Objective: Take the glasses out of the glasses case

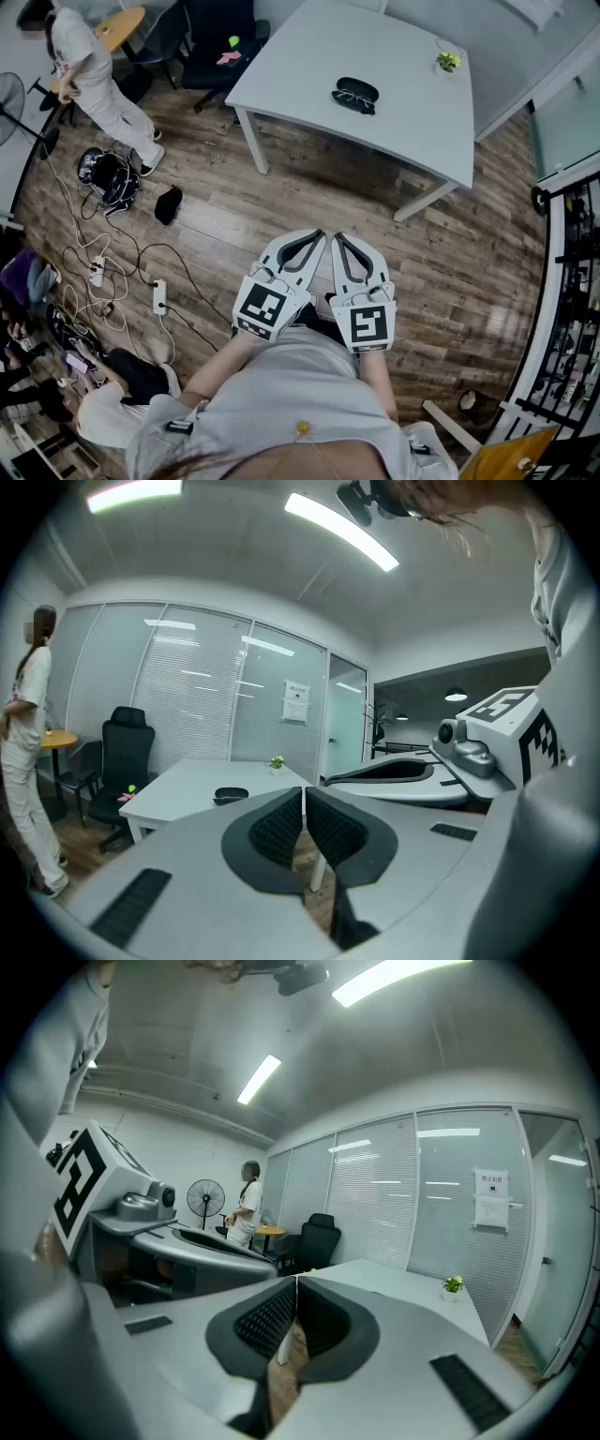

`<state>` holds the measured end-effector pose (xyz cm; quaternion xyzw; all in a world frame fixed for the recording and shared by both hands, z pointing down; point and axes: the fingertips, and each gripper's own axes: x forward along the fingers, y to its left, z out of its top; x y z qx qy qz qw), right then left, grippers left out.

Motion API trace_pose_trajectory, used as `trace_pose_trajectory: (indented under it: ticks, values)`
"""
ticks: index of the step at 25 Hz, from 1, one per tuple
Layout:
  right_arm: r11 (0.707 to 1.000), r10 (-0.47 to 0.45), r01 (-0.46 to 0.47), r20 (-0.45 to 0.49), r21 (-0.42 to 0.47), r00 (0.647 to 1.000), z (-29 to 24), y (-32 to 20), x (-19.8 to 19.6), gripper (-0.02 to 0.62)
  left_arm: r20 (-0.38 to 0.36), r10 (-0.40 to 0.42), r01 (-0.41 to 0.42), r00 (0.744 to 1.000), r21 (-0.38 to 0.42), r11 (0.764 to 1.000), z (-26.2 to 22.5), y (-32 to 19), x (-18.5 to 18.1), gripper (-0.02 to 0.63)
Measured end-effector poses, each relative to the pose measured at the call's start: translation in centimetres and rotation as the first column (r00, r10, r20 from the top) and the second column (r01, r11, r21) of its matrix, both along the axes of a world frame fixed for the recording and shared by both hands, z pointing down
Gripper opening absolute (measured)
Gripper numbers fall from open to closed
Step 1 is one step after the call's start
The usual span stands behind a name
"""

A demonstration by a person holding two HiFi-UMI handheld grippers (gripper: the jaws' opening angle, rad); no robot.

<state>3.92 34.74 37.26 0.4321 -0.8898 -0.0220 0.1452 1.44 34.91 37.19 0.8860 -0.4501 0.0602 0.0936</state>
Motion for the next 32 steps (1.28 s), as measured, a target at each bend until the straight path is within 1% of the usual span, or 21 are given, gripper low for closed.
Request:
trace_pose_trajectory:
  ticks: [3,6,7,9,10,12,18,24,30,32]
  values:
    - [1.000,-0.016,0.016,0.010,-0.001,1.000,0.2,-0.1,-0.4,0.021,0.006,-0.022,0.022,1.000,0.003,1.000,0.4,-0.3,-0.4,0.037]
    - [1.000,-0.023,0.023,0.015,0.001,1.000,0.3,-0.4,0.1,0.021,0.004,-0.048,0.048,0.999,0.002,0.999,0.6,-0.7,-0.3,0.037]
    - [1.000,-0.022,0.022,0.017,0.002,1.000,0.3,-0.6,0.3,0.023,0.001,-0.053,0.053,0.999,-0.002,0.999,0.7,-0.8,-0.2,0.049]
    - [1.000,-0.019,0.019,0.024,0.002,1.000,0.4,-0.9,0.7,0.032,-0.005,-0.056,0.056,0.998,-0.012,0.998,1.1,-0.9,-0.1,0.084]
    - [1.000,-0.018,0.018,0.028,0.000,0.999,0.5,-1.1,0.8,0.038,-0.007,-0.056,0.055,0.998,-0.015,0.998,1.2,-1.1,0.0,0.084]
    - [1.000,-0.016,0.016,0.033,-0.006,0.999,0.7,-1.6,1.1,0.069,-0.006,-0.051,0.051,0.999,-0.016,0.999,1.4,-1.5,0.3,0.084]
    - [1.000,-0.012,0.012,0.022,-0.016,1.000,1.3,-3.9,1.5,0.069,-0.004,-0.049,0.049,0.999,-0.021,0.999,1.8,-3.7,0.5,0.084]
    - [1.000,0.020,-0.020,0.018,-0.001,1.000,1.4,-8.5,1.3,0.069,-0.019,-0.019,0.018,1.000,-0.014,1.000,2.1,-8.4,0.3,0.084]
    - [0.998,0.059,-0.059,0.008,0.021,0.998,0.9,-15.5,0.4,0.069,-0.006,0.044,-0.044,0.999,0.009,0.999,2.0,-15.5,-0.4,0.084]
    - [0.997,0.072,-0.072,-0.003,0.024,0.997,0.8,-17.9,-0.1,0.069,-0.002,0.066,-0.066,0.998,0.006,0.998,1.9,-17.8,-0.8,0.084]
